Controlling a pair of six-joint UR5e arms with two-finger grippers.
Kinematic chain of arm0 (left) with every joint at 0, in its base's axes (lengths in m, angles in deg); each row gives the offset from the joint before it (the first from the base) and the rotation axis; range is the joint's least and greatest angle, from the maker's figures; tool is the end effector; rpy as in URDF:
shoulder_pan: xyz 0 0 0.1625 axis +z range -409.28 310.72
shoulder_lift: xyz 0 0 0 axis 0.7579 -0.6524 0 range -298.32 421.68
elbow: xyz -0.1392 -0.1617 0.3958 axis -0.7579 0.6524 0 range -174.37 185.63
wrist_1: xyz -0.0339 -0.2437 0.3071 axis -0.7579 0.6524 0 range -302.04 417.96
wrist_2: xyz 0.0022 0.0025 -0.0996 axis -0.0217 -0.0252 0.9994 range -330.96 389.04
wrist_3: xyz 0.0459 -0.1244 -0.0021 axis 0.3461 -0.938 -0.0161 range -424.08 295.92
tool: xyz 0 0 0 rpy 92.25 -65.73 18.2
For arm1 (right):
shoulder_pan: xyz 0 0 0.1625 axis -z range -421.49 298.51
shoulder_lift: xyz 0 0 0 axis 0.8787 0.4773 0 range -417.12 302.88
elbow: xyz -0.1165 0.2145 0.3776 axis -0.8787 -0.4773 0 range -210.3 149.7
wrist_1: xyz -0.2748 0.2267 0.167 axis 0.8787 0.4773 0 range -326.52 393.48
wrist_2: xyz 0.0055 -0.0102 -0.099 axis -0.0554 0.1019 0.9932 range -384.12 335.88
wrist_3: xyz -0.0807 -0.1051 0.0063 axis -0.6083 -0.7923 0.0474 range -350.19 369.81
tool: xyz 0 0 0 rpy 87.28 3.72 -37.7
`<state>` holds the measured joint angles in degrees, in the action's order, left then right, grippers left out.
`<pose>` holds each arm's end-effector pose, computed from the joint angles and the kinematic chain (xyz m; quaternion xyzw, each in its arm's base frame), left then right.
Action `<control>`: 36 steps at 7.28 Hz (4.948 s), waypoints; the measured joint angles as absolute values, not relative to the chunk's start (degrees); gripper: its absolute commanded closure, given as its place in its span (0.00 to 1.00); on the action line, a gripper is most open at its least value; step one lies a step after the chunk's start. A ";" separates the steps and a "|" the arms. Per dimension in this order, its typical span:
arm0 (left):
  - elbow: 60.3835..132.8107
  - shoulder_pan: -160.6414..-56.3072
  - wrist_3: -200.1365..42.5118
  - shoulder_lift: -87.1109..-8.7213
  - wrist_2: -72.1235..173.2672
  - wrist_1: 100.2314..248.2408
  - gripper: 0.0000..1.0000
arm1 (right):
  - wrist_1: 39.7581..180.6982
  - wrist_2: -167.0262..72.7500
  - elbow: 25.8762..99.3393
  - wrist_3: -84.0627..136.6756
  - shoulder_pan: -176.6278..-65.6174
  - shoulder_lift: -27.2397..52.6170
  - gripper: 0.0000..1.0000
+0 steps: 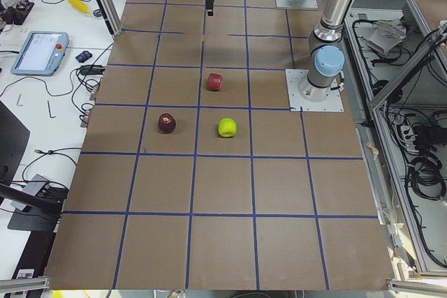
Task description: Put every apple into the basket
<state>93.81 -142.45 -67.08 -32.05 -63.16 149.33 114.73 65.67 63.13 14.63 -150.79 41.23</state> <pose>-0.1552 -0.4832 0.4609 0.0021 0.9994 0.0276 0.0207 0.1290 -0.3957 0.5000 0.0482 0.9983 0.0335 0.0007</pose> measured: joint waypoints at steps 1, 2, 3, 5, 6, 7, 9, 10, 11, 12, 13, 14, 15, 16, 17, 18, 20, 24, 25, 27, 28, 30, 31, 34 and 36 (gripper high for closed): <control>95.74 -140.31 -64.85 -32.53 -64.54 149.21 0.00 | 114.72 65.69 63.13 14.83 -150.77 41.23 0.00; 99.35 -137.35 -60.77 -32.75 -65.53 147.38 0.00 | 114.58 65.79 63.13 14.98 -150.73 41.23 0.00; 104.22 -134.15 -57.37 -32.96 -65.83 142.85 0.00 | 114.59 65.69 63.13 15.04 -150.72 41.23 0.00; 116.04 -130.10 -50.43 -33.60 -65.78 127.46 0.00 | 114.74 65.52 63.30 15.06 -150.70 41.23 0.00; 120.52 -129.31 -47.22 -34.48 -65.86 120.78 0.00 | 114.94 65.47 63.54 14.98 -150.68 41.23 0.00; 122.91 -128.98 -45.59 -35.71 -65.90 116.95 0.01 | 115.03 65.47 63.71 14.89 -150.59 41.23 0.00; 124.59 -128.78 -44.79 -38.47 -66.01 111.63 0.01 | 115.27 65.41 63.81 14.98 -150.47 41.23 0.00; 124.87 -128.76 -44.65 -40.14 -66.00 110.32 0.00 | 115.36 65.42 63.85 15.21 -150.45 41.18 0.00; 124.97 -128.74 -44.47 -41.74 -66.01 109.90 0.05 | 115.46 65.40 63.91 15.32 -150.44 41.05 0.00; 125.01 -128.75 -44.30 -43.19 -66.07 109.83 0.76 | 115.48 65.31 63.94 15.34 -150.44 40.83 0.00; 124.96 -128.78 -44.27 -44.13 -66.06 109.75 0.99 | 115.48 65.23 63.95 15.34 -150.44 40.58 0.00; 124.72 -128.81 -44.32 -44.35 -66.13 109.64 1.00 | 115.48 65.20 63.98 15.36 -150.45 40.39 0.00; 124.42 -128.89 -44.64 -43.94 -65.99 109.58 1.00 | 115.51 65.20 64.00 15.38 -150.46 40.21 0.00; 124.07 -129.36 -46.29 -43.26 -65.43 109.65 1.00 | 115.56 65.24 64.01 15.38 -150.46 40.14 0.00; 123.43 -130.82 -51.44 -42.67 -62.73 109.88 1.00 | 115.63 65.26 64.01 15.43 -150.46 40.06 0.00; 122.32 -133.68 -59.45 -42.60 -58.39 110.05 1.00 | 116.18 65.25 64.01 15.44 -150.49 39.98 0.00; 117.41 -143.97 -80.06 -44.23 -52.52 110.12 1.00 | 117.96 65.33 64.06 15.17 -150.52 39.45 0.00; 108.45 -156.10 -101.58 -53.36 -44.28 107.19 0.00 | 118.80 65.77 64.07 15.14 -150.45 38.14 0.00; 107.81 -156.67 -102.33 -54.39 -43.91 106.60 0.00 | 118.97 65.92 64.07 15.27 -150.45 37.99 0.00; 107.10 -156.50 -102.22 -53.88 -44.46 106.44 0.00 | 119.08 65.98 64.33 15.37 -150.44 37.82 0.00; 106.64 -155.52 -102.03 -52.77 -45.53 107.26 0.00 | 119.62 65.96 64.91 15.31 -150.44 37.68 0.00; 104.38 -151.82 -97.34 -48.74 -50.25 116.22 0.00 | 125.87 65.63 66.58 15.47 -151.21 34.80 0.00; 103.02 -150.00 -91.15 -46.16 -54.73 123.82 0.00 | 129.22 65.46 66.95 15.56 -153.00 32.72 0.00; 103.02 -140.65 -67.13 -39.07 -65.95 137.71 0.00 | 136.11 65.50 67.26 16.83 -162.01 27.98 0.00; 105.90 -131.77 -54.07 -35.81 -70.34 140.32 0.00 | 140.41 65.63 67.28 17.78 -168.14 24.47 0.00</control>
